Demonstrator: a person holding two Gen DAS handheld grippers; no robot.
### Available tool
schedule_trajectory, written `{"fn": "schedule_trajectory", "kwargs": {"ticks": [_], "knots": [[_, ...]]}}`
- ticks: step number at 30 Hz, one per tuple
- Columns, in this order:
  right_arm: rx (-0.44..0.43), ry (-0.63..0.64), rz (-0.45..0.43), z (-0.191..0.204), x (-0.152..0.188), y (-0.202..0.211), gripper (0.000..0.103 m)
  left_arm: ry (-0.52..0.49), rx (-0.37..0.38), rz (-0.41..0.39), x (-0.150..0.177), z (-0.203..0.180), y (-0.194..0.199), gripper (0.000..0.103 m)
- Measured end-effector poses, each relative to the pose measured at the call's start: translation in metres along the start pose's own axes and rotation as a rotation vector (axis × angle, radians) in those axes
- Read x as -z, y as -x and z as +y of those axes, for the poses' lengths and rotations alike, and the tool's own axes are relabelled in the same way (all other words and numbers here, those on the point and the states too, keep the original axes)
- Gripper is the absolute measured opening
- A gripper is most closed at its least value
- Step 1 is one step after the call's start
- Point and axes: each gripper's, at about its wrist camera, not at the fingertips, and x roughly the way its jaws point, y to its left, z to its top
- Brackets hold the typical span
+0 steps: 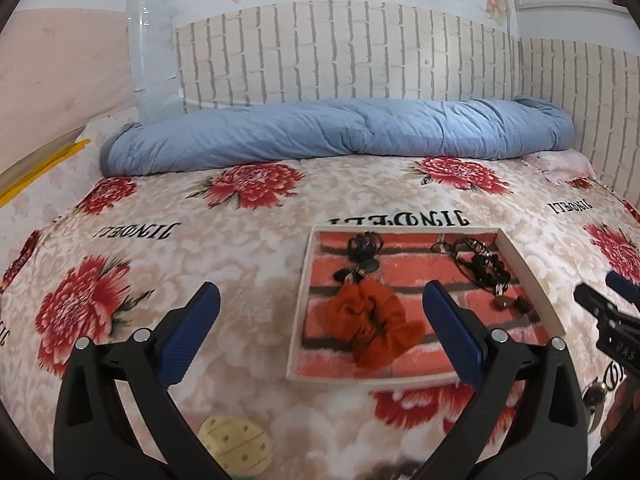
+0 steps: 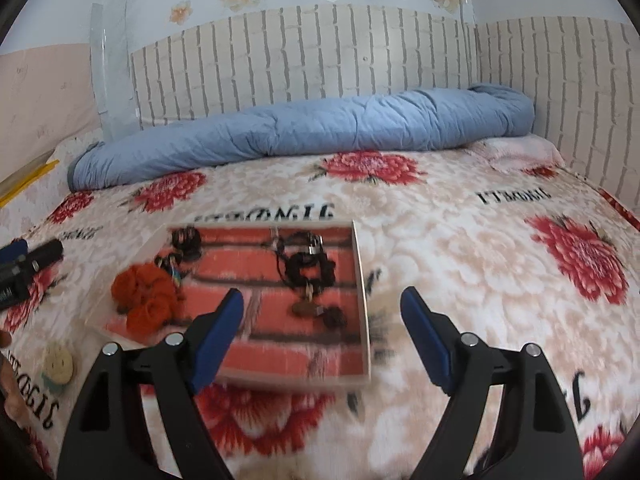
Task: Organize jewelry
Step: 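Withdraw both tools toward the pineapple plush clip and white watch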
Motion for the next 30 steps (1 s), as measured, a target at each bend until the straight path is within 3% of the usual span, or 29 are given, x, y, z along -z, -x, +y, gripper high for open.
{"fn": "schedule_trajectory", "kwargs": {"ticks": [9, 16, 30], "knots": [[0.056, 0.015, 0.059, -0.017, 0.051, 0.028, 0.079, -0.017, -0.054, 0.049, 0.047, 0.020, 0.018, 0.098], [0.077, 0.024, 0.076, -0.022, 0.065, 0.039, 0.079, 0.031, -0.048, 0.120, 0.075, 0.039, 0.015, 0.098], [0.146, 0.026, 0.110, -0.043, 0.084, 0.055, 0.079, 0.077, -0.062, 0.173, 0.100, 0.064, 0.002, 0.098]]}}
